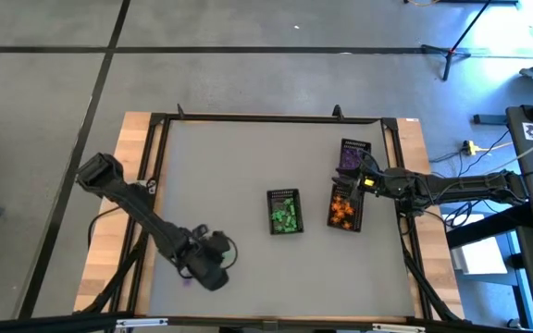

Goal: Sort Halloween decoration
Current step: Put the green skeleton toy into the bottom left bin

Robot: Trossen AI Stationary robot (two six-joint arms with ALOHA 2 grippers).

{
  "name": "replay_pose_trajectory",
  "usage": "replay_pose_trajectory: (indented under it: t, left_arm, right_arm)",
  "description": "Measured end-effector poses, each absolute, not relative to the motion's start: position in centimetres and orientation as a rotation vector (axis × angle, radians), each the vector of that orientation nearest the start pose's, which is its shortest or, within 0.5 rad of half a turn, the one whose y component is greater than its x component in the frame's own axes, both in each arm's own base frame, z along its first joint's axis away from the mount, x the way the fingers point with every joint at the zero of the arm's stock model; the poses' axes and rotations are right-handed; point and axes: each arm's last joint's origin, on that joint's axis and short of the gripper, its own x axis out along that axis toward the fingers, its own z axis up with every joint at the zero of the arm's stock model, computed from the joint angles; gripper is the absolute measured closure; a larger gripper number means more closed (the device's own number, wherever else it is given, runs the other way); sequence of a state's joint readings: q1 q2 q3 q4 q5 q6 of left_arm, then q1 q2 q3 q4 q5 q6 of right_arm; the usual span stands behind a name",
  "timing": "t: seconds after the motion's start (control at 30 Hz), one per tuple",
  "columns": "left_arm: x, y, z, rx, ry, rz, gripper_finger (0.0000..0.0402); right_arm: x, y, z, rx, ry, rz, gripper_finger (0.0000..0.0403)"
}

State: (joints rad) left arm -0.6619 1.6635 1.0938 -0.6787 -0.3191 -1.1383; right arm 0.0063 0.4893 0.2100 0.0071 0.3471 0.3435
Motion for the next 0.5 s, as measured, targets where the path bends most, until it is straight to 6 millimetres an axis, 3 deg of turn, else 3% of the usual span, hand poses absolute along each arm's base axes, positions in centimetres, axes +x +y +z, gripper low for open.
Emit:
replay_pose_trajectory:
  t: [0.27, 0.5]
  left_arm:
    - [30.1, -15.4, 22.7, -0.048, 0.800, 0.303, 0.0397]
    - [34.8, -10.0, 24.1, 0.022, 0.577, 0.196, 0.0397]
  right_arm:
    - [13.1, -0.9, 19.2, 0.290, 0.208, -0.381, 0.0217]
    - [13.1, -0.9, 19.2, 0.290, 0.208, -0.381, 0.0217]
